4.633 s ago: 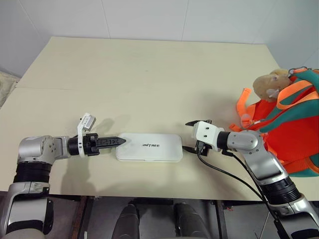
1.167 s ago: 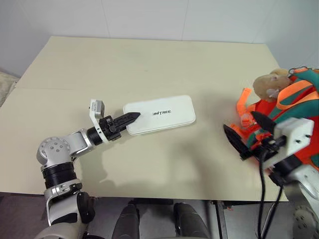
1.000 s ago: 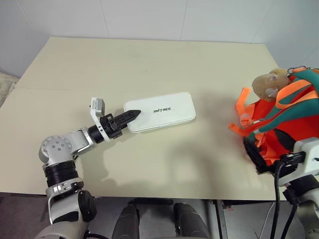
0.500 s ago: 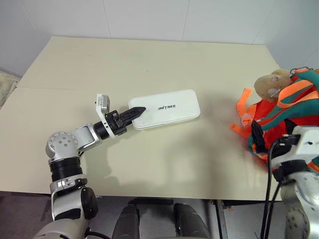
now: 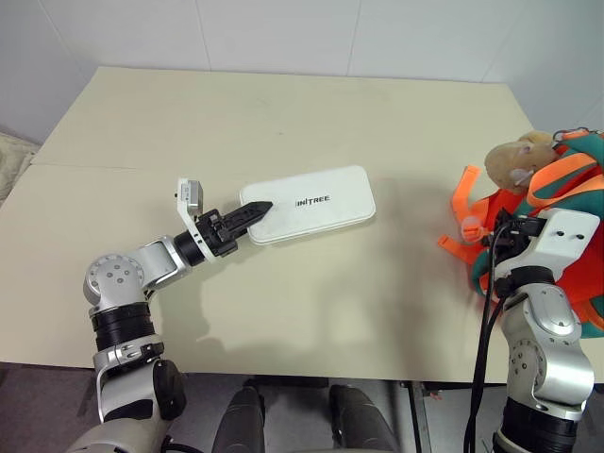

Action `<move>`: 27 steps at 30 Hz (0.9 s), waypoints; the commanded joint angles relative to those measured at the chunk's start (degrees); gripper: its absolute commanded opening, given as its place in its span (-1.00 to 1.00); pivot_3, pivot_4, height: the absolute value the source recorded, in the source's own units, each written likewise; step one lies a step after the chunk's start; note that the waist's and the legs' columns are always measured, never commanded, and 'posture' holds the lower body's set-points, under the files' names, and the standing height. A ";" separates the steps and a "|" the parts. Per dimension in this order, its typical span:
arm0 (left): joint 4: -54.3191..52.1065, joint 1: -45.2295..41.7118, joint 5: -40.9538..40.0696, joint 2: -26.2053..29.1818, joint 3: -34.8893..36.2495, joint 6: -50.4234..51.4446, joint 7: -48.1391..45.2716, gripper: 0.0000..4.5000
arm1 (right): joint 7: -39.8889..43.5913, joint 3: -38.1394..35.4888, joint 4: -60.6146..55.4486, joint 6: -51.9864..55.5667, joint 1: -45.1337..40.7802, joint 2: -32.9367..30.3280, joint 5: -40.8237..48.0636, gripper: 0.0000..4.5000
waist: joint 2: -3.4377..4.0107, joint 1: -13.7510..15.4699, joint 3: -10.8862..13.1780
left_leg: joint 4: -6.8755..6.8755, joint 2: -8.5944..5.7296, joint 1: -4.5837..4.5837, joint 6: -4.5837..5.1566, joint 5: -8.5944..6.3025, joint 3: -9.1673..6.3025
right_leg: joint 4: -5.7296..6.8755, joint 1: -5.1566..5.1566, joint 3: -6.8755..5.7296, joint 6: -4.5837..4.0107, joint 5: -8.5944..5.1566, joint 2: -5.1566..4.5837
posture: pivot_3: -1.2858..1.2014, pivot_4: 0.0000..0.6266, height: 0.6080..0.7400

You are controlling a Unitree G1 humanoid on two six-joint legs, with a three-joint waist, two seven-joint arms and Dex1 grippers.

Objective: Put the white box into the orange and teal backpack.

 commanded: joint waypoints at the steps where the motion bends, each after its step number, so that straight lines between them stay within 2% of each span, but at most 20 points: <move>1: -2.04 -0.09 -2.60 0.67 1.23 -1.08 -0.38 -0.41 | 0.57 -1.03 -3.57 0.73 -1.42 -1.27 2.21 -1.00 | 0.00 -0.11 0.00 | 0.01 0.00 0.00 0.00 0.00 0.00 | 0.00 0.00 0.00 0.00 0.00 0.00 | 0.03 -0.52 1.00; 11: 0.26 -1.50 -2.31 3.74 3.09 -4.40 -0.14 -0.41 | 7.27 7.47 -12.68 12.92 -6.93 -3.94 13.78 -1.00 | 0.06 -0.34 0.03 | -0.03 0.02 -0.05 0.00 0.00 0.00 | 0.06 -0.11 0.02 -0.03 -0.02 0.01 | 0.03 -0.52 1.00; 13: 1.00 -1.47 -1.84 5.54 3.53 -5.29 -0.74 -0.41 | 10.39 11.89 -14.20 14.71 -9.20 -4.82 16.49 -1.00 | 0.06 -0.48 0.04 | -0.05 0.01 -0.06 0.00 0.00 0.01 | 0.02 -0.12 0.02 -0.03 -0.02 0.01 | 0.03 -0.52 1.00; 19: 4.20 -2.18 -1.35 9.59 4.39 -8.09 -2.17 -0.41 | 16.69 18.52 -15.36 17.33 -16.17 -6.10 22.73 -1.00 | 0.06 -1.55 0.04 | -0.25 0.04 -0.10 -0.03 0.07 0.05 | 0.16 -0.35 0.08 -0.04 -0.02 0.04 | 0.03 -0.52 1.00; 27: 4.97 -1.44 -1.52 13.55 4.86 -9.44 -3.49 -0.41 | 25.76 19.11 -16.07 19.35 -22.05 -10.71 34.31 -1.00 | 0.05 -1.34 0.04 | -0.63 0.04 -0.14 -0.04 0.07 0.05 | 0.11 -0.49 0.06 -0.07 -0.15 0.01 | 0.03 -0.52 1.00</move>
